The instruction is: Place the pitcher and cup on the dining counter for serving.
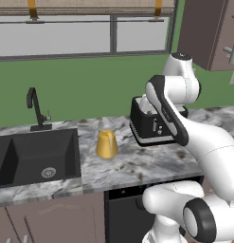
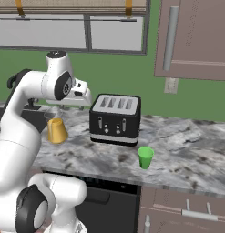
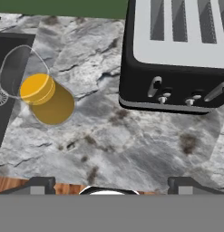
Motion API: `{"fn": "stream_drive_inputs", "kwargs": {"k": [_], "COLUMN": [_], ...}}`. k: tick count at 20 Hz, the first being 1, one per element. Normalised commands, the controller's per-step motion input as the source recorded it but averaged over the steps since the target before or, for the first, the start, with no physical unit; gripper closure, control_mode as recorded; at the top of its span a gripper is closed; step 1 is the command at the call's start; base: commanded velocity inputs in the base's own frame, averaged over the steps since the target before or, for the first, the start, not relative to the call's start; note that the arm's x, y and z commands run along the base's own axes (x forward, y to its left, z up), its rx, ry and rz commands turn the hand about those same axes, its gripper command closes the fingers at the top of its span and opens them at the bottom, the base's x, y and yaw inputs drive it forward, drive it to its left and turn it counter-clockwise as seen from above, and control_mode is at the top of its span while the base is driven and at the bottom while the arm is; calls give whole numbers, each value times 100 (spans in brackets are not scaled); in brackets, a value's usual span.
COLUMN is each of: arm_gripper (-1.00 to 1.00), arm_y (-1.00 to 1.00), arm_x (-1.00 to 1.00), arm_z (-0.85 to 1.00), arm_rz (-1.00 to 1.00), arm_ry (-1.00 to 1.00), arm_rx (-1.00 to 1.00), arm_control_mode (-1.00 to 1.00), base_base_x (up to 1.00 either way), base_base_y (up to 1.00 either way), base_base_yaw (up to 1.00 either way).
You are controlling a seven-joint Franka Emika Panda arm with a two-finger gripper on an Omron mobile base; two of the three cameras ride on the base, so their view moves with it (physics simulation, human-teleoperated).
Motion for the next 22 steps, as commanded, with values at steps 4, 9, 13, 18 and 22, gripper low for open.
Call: {"fn": "stream_drive_inputs", "kwargs": {"k": [4,9,13,18,22], "arm_gripper": [-100,-100,-100,-100,-100], "arm_y": [0,0,17,64,90], "arm_x": [0,-2,-15,-1,1], "arm_z": [0,0,0,-14,-51], "arm_rz": [0,0,0,-1,-6], "arm_ry": [0,0,-13,-14,-2], "arm_rx": [0,1,1,0,0], "arm_control_mode": [-100,-100,-100,-100,-100], "base_base_x": [0,0,0,0,0], "base_base_y": [0,0,0,0,0], "base_base_yaw": [0,0,0,0,0]}}
